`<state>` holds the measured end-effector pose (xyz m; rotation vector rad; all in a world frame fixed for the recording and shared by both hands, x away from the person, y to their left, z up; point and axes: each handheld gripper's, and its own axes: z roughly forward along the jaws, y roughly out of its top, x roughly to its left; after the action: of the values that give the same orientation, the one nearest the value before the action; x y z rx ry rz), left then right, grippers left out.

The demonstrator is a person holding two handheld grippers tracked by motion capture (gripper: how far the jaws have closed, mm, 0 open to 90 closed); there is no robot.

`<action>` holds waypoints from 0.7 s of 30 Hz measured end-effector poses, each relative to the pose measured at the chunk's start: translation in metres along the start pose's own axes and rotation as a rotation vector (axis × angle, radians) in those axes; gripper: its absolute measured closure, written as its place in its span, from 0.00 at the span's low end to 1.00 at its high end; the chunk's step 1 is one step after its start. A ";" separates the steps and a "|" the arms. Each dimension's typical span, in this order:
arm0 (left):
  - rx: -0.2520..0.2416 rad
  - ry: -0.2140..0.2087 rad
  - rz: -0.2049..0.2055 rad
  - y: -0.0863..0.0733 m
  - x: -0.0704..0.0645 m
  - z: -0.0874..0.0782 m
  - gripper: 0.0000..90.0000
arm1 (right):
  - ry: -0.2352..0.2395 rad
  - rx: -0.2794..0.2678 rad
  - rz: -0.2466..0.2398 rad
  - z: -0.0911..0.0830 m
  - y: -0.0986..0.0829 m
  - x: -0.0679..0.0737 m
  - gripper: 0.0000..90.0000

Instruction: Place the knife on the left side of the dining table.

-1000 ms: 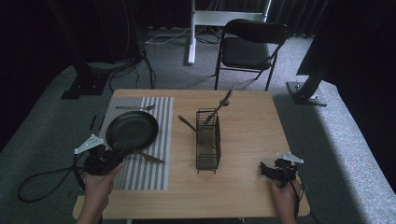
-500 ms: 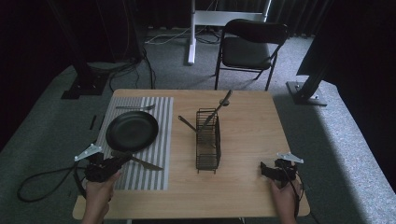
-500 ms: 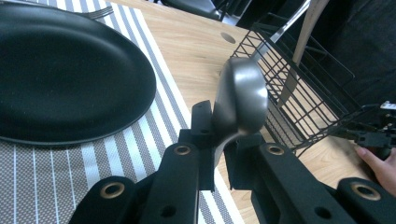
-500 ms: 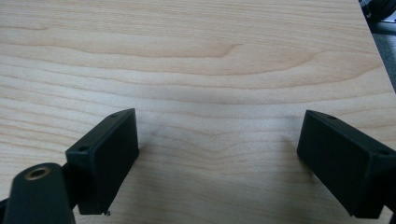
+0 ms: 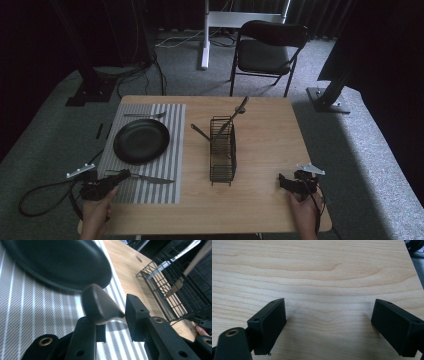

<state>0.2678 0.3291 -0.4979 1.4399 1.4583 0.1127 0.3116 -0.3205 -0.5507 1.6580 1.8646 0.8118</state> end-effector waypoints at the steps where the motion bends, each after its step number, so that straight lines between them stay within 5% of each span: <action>1: 0.002 -0.002 -0.005 -0.001 0.004 0.001 0.77 | 0.000 0.000 0.000 0.000 0.000 0.000 0.13; 13: 0.070 0.019 -0.064 -0.012 0.048 0.017 0.67 | 0.000 0.000 0.000 0.000 0.000 0.000 0.13; 21: 0.095 0.049 -0.105 -0.016 0.056 0.021 0.68 | 0.000 0.000 0.000 0.000 0.000 0.000 0.13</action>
<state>0.2859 0.3562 -0.5504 1.4423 1.5943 0.0131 0.3115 -0.3204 -0.5507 1.6576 1.8643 0.8118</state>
